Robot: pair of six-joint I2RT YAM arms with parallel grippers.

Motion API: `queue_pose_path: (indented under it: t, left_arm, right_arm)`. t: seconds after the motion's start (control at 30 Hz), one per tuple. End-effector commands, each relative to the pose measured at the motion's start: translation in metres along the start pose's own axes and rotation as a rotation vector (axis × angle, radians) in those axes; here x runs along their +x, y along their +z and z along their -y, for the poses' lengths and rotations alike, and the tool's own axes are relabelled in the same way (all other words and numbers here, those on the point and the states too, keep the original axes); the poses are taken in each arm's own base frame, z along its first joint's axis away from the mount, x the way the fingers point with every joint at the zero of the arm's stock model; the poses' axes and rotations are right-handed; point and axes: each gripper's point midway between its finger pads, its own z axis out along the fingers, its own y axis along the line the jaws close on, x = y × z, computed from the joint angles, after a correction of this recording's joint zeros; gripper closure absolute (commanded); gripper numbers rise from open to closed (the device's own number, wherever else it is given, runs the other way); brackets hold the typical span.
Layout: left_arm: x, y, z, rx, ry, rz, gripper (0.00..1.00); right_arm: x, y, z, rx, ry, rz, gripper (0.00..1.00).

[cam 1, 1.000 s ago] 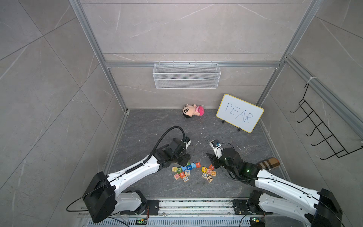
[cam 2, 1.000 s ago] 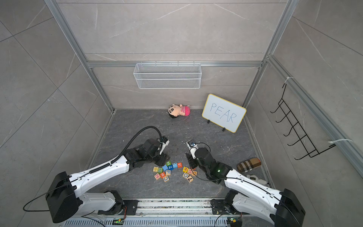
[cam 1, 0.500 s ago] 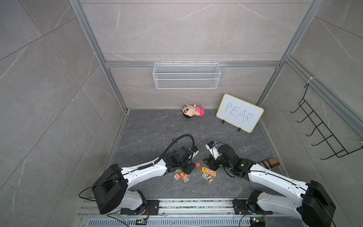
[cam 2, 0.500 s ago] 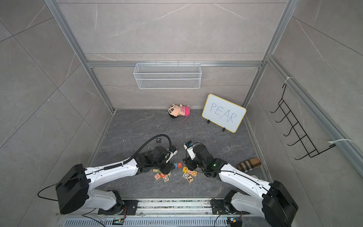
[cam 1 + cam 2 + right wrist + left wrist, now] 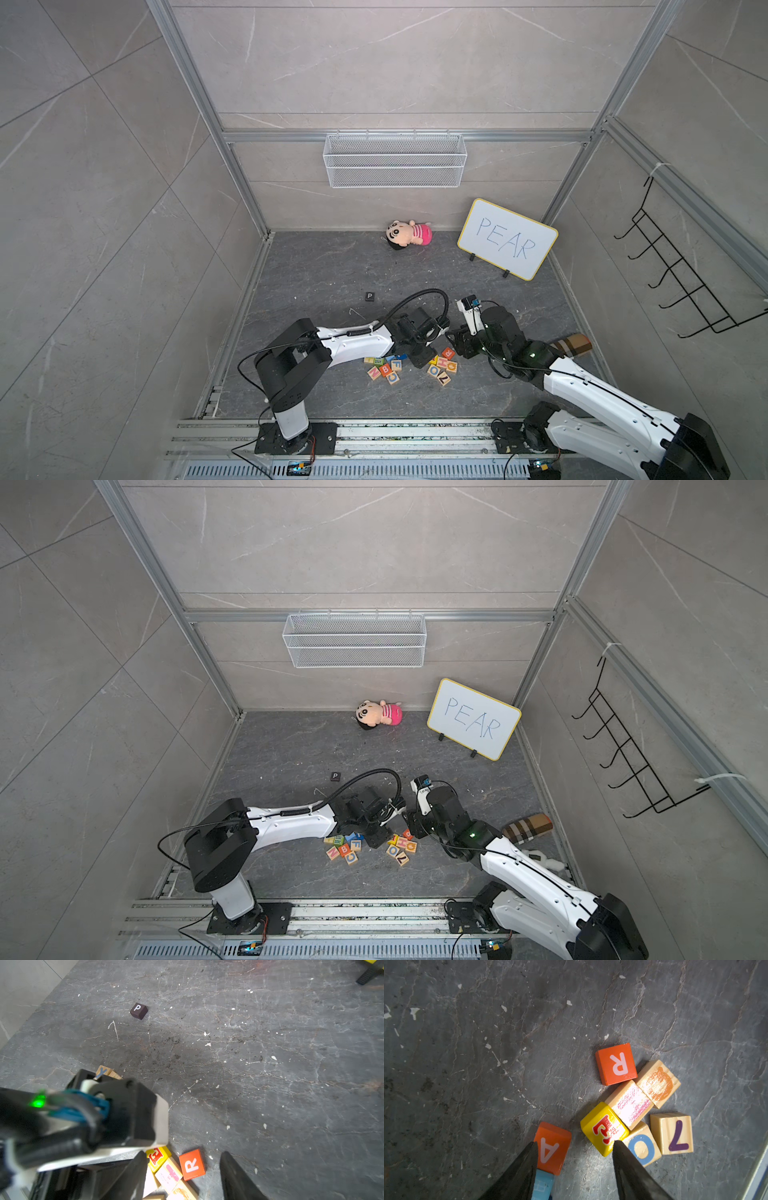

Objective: Spell the uppercase word “pear” with letter blocks
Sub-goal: Move the letter block to the center of the board.

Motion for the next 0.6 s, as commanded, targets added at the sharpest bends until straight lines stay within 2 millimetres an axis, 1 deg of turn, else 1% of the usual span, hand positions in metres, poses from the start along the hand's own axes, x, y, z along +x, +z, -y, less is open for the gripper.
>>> queue_pose_path:
  t: [0.0, 0.13, 0.23, 0.3, 0.43, 0.57]
  left_arm:
    - [-0.008, 0.004, 0.009, 0.025, 0.095, 0.01, 0.39]
    - [-0.005, 0.012, 0.019, 0.026, 0.148, -0.009, 0.39]
    - [-0.011, 0.018, 0.016, 0.012, 0.133, 0.0, 0.39]
    - [-0.015, 0.021, 0.013, -0.006, 0.123, 0.008, 0.39]
    - [-0.022, 0.025, 0.006, -0.047, 0.108, 0.024, 0.4]
    - [-0.026, 0.029, -0.006, -0.11, 0.105, 0.019, 0.4]
  right_arm:
    - [0.001, -0.005, -0.004, -0.035, 0.012, 0.018, 0.41]
    - [0.0, -0.016, -0.002, -0.025, 0.027, 0.047, 0.42]
    - [0.001, -0.023, 0.003, 0.002, 0.031, 0.067, 0.42]
    - [0.002, -0.026, 0.006, 0.018, 0.039, 0.077, 0.41]
    - [-0.004, -0.034, 0.006, 0.01, 0.05, 0.119, 0.4]
    - [-0.008, -0.041, 0.007, 0.02, 0.04, 0.153, 0.38]
